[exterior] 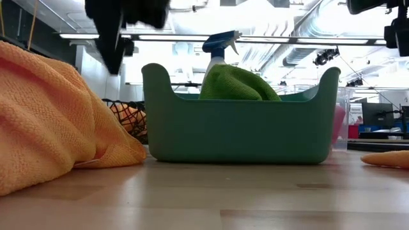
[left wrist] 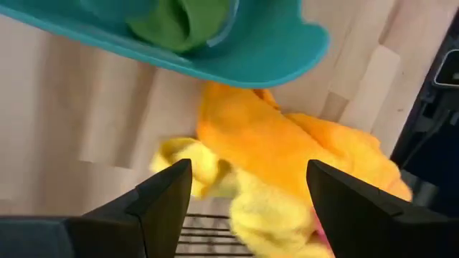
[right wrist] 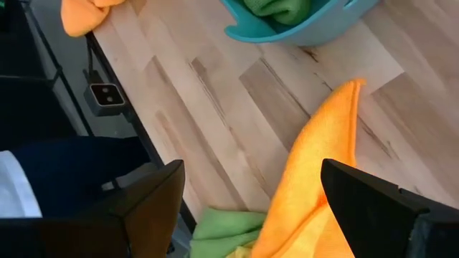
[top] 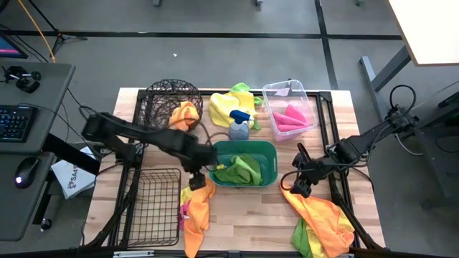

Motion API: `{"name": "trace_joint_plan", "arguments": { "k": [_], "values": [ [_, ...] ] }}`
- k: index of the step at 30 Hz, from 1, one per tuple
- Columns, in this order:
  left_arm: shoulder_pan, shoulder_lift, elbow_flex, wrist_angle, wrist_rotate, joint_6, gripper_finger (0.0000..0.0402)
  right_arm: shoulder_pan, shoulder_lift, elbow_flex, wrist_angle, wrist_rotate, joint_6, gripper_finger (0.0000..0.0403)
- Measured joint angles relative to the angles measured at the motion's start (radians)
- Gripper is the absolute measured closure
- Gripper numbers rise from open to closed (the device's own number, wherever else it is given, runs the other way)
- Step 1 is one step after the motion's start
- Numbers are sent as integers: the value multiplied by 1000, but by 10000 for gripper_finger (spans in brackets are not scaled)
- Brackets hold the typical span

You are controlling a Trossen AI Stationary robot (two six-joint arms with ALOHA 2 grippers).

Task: Sort microfiber towel by color & place in baskets
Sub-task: Put the orange towel into the circular wire basket

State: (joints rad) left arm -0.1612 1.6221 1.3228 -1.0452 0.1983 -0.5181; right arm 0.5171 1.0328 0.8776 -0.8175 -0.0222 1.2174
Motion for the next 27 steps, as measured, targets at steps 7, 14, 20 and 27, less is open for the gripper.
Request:
{"name": "trace_joint_plan", "arguments": {
  "k": [7,14,20,27],
  "values": [
    [-2,136,0,18,129,-168,138,0,0,0,-5,39,-41,80],
    [-35,173,0,19,126,-273,138,0,0,0,-6,57,-69,80],
    [-75,173,1,19,121,-274,208,0,0,0,-12,91,-99,80],
    [-74,165,9,36,104,-230,387,0,0,0,-16,128,-101,80]
  ]
}}
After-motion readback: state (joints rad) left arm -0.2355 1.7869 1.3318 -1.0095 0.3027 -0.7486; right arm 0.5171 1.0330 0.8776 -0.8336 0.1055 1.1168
